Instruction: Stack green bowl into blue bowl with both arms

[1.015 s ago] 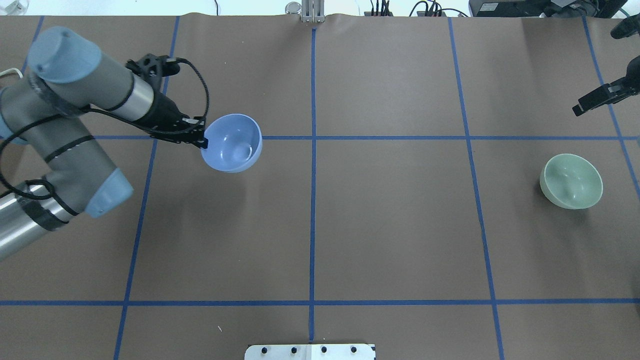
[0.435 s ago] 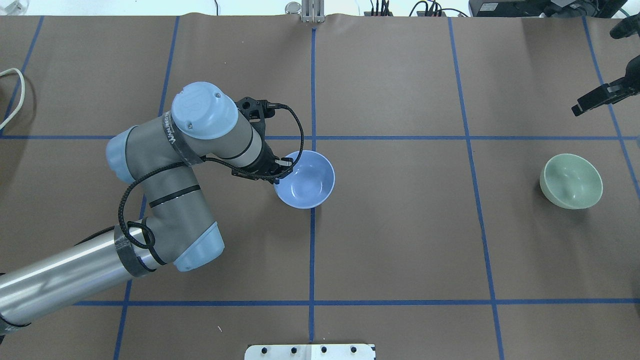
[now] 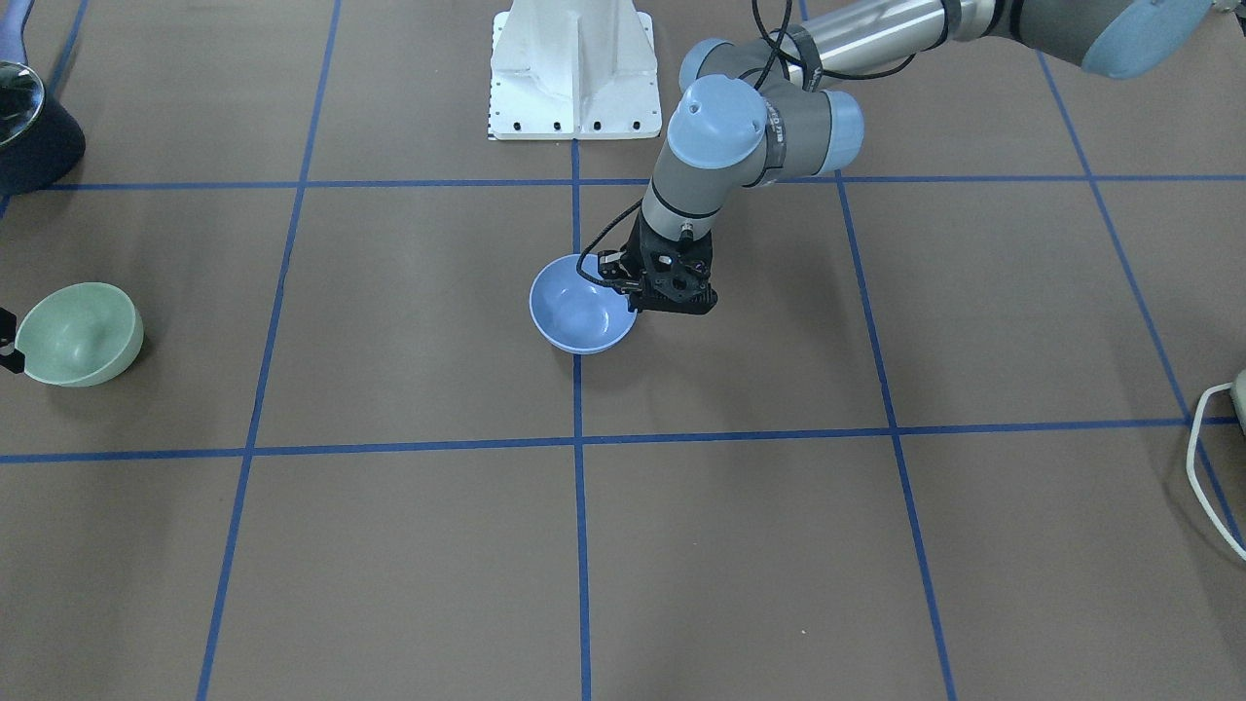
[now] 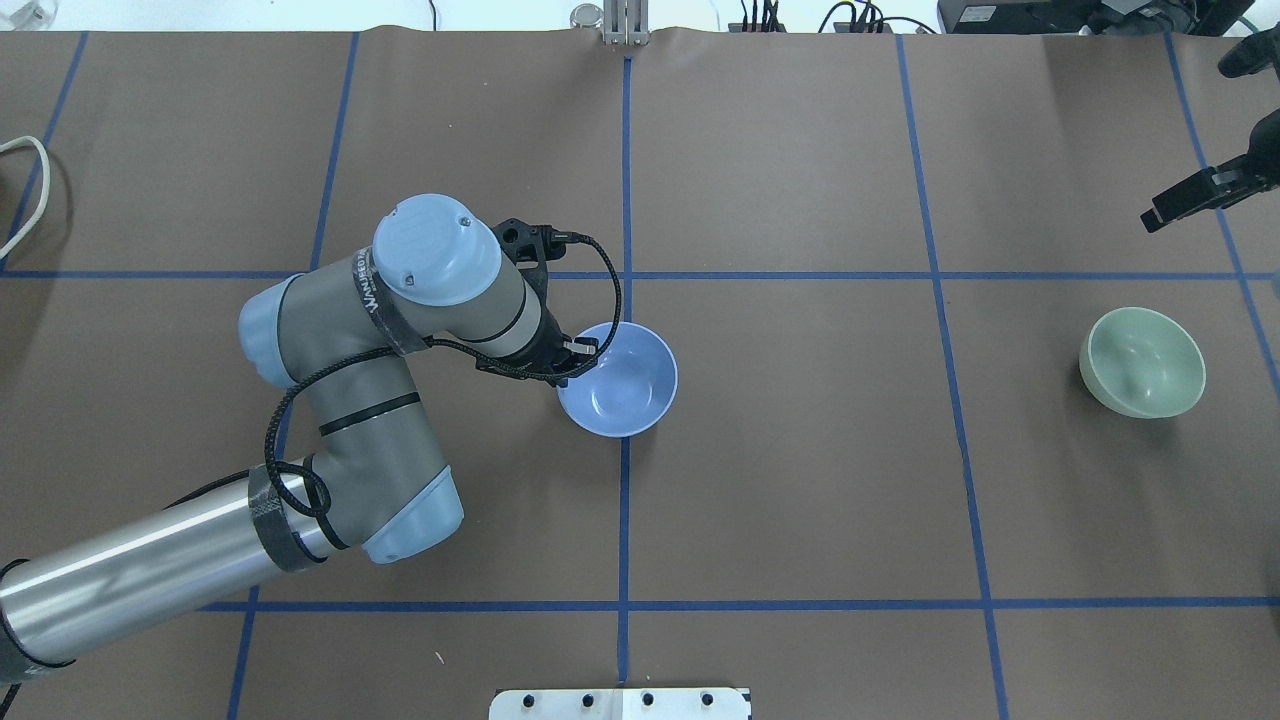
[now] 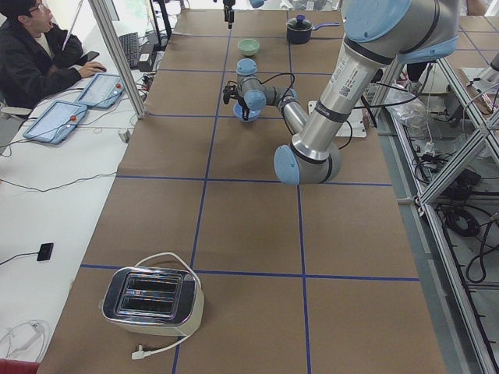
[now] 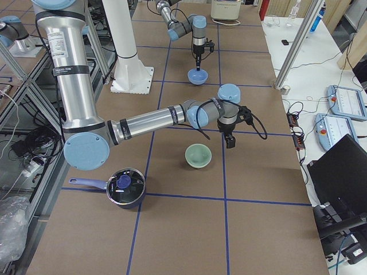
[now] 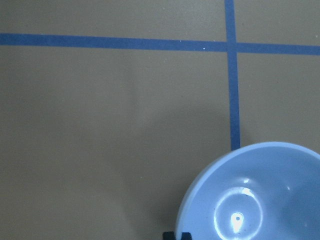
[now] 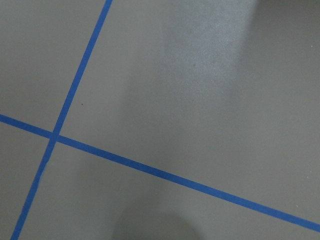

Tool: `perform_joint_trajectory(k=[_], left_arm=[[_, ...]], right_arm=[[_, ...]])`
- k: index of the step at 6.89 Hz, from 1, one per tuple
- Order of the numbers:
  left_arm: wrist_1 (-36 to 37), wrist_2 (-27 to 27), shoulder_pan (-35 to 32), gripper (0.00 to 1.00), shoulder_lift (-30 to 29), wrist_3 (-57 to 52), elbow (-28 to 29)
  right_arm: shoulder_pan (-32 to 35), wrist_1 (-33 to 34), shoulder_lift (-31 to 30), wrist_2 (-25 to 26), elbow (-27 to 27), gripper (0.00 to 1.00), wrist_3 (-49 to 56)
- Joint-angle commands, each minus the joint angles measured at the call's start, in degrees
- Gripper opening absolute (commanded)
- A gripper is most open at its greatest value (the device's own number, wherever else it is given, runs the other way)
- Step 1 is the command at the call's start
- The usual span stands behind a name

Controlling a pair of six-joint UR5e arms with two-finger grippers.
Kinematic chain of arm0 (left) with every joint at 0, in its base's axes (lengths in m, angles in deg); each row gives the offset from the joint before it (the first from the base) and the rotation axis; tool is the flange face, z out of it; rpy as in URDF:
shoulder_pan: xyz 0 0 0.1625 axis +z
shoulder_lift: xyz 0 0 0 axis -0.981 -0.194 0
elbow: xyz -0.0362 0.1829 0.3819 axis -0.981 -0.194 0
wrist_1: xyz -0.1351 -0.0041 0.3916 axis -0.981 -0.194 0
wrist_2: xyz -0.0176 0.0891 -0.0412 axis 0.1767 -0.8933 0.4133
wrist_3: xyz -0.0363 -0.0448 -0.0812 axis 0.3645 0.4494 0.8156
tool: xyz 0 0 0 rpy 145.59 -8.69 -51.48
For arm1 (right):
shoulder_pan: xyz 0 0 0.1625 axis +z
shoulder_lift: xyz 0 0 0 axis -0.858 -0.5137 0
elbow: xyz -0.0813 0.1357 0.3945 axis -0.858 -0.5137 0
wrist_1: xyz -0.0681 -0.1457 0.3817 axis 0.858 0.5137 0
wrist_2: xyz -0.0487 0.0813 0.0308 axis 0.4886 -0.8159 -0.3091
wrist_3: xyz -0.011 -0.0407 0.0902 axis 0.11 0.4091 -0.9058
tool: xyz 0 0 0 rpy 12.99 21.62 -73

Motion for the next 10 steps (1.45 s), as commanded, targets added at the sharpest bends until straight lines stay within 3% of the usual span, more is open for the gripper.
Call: perform_joint_trajectory(k=[1,3,4,6,7,8,9,10], left_arm=[[-0.08,-0.12,0.13,0.25,-0.14,-0.25,0.09],[-0.17,-4.32,0.39,0.66,-0.31,-0.51,0.09],[-0.52,-4.69,0.39,0.97,-0.23,-0.51,-0.43],[-0.35,-3.73,-1.00,0.98,0.56,-0.25,-4.89],[-0.08,-2.59,-3.45,0.98,5.00,-0.42,-7.96],[0.44,0.47,-7.74,0.99,7.66,-5.56,-9.04],[6.97,7.11,-13.52,1.00,8.73,-16.31,-9.40],[12.61,8.31,-18.80,1.00,10.39,-25.47,-10.97]], right_arm=[[-0.08,0.00,0.00,0.00,0.07,1.00,-0.06],[-0.26,0.00,0.00,0.00,0.07,1.00,-0.06],[-0.35,-0.09,0.00,0.00,0.07,1.00,-0.06],[-0.35,-0.26,0.00,0.00,-0.10,1.00,-0.06],[-0.26,-0.26,-0.09,0.00,-0.19,1.00,-0.06],[-0.26,-0.26,-0.18,0.00,-0.19,1.00,-0.06],[-0.26,-0.61,-0.70,-0.09,-0.02,1.00,0.20],[-0.26,-3.57,-1.49,-0.09,-0.62,1.00,0.03]])
